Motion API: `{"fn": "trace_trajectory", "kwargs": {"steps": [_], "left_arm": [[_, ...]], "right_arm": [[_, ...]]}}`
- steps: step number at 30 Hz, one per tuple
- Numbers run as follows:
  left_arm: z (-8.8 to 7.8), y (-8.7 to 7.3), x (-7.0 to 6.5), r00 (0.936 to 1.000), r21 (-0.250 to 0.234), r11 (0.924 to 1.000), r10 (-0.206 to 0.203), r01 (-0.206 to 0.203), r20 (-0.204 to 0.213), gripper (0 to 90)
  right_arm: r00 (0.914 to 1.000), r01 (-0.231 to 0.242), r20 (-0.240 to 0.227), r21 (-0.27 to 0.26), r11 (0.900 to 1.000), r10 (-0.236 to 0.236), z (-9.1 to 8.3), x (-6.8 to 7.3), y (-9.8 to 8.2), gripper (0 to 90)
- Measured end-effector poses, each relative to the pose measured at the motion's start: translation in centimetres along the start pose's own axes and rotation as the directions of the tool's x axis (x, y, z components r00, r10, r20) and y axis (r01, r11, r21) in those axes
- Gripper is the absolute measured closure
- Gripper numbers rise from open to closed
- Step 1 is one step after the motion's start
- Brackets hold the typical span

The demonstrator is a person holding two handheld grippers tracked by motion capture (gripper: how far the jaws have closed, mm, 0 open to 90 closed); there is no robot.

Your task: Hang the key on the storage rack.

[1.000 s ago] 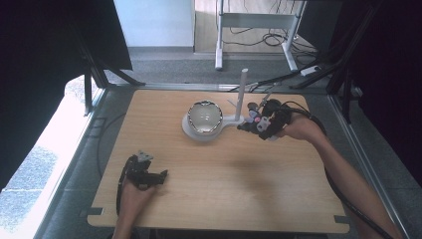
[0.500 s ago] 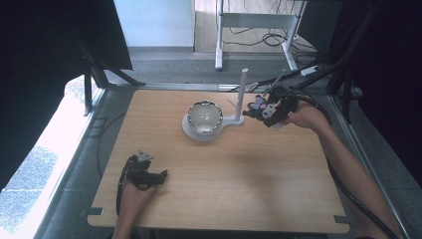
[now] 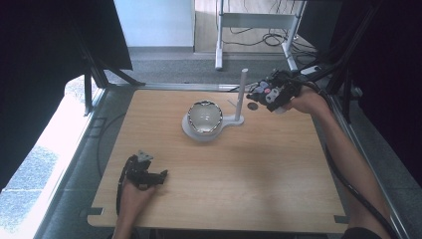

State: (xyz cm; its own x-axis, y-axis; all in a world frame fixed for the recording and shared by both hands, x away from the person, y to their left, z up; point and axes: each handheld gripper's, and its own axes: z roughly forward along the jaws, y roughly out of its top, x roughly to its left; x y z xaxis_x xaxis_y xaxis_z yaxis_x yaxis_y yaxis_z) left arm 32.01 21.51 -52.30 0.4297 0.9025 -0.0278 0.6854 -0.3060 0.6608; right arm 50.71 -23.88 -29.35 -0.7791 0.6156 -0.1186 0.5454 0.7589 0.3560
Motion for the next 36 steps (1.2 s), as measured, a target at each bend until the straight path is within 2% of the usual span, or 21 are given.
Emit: {"fn": "trace_trajectory", "kwargs": {"steps": [10, 17, 28, 36], "left_arm": [[0.0, 0.0, 0.0, 1.0000, 0.000, 1.0000, 0.000, 0.000, 0.000, 1.4], [0.0, 0.0, 0.0, 1.0000, 0.000, 1.0000, 0.000, 0.000, 0.000, 1.3], [0.0, 0.0, 0.0, 1.0000, 0.001, 1.0000, 0.000, 0.000, 0.002, 1.4], [0.0, 0.0, 0.0, 1.0000, 0.000, 1.0000, 0.000, 0.000, -0.001, 1.3]], "right_arm": [[0.9993, -0.026, 0.027, -0.026, 0.999, 0.027, -0.8, -1.6, 1.1, 43.5], [0.9990, -0.026, 0.034, -0.043, 0.999, 0.028, -1.0, -2.0, 1.9, 43.5], [0.9996, 0.001, 0.028, -0.053, 0.999, 0.001, -0.6, -1.1, 3.1, 43.4], [0.9996, 0.024, -0.016, -0.044, 0.999, -0.025, 0.6, 0.2, 3.4, 43.4]]}}
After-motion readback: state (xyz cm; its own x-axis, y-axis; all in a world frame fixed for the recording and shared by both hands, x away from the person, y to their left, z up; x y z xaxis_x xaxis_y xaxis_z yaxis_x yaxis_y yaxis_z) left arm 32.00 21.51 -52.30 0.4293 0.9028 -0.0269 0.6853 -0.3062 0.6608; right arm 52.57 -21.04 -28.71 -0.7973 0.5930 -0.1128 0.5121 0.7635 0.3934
